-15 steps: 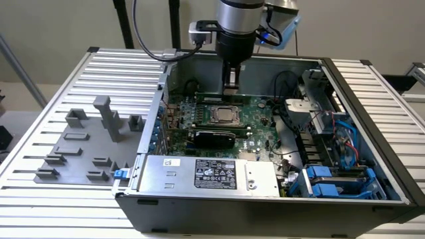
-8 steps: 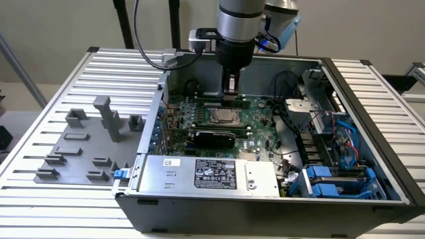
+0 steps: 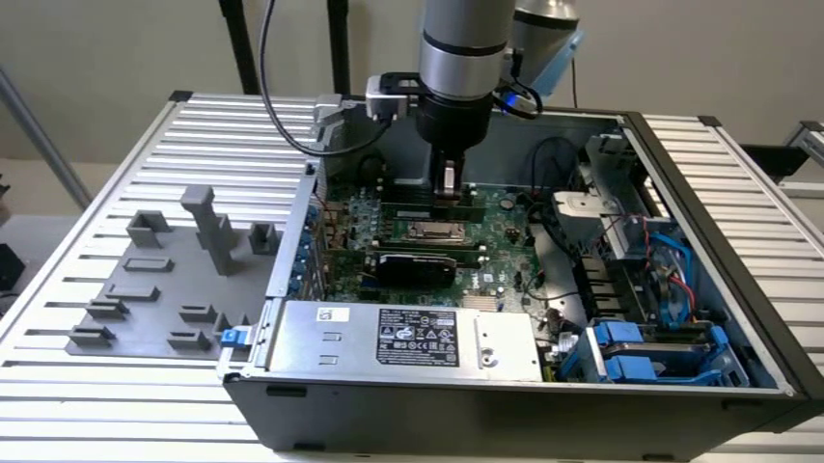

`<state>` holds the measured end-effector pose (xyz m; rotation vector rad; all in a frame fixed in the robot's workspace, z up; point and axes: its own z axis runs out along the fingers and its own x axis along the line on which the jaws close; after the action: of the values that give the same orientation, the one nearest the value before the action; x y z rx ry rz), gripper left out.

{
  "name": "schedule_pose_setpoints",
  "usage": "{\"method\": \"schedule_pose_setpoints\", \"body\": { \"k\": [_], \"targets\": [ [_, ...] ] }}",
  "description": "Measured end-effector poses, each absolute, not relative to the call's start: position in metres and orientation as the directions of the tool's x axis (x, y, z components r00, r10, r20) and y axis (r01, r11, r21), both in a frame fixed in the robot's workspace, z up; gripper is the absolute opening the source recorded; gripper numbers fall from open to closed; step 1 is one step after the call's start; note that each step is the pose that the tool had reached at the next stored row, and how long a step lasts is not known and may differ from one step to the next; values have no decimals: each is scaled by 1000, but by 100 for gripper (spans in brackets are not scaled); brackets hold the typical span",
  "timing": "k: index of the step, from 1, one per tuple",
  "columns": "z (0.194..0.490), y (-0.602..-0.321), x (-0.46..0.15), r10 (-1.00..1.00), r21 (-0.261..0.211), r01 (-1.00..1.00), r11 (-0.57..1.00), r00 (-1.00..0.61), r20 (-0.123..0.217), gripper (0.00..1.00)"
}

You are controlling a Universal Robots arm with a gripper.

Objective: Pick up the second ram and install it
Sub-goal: 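Insert the second ram into the second slot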

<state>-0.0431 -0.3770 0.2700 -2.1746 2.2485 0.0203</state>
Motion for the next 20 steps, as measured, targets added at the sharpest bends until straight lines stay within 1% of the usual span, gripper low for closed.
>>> {"method": "schedule_pose_setpoints", "body": {
  "k": [20],
  "targets": [
    [235,-382,-41,-999,-1,-999,34,-34,-19,0]
  ]
}}
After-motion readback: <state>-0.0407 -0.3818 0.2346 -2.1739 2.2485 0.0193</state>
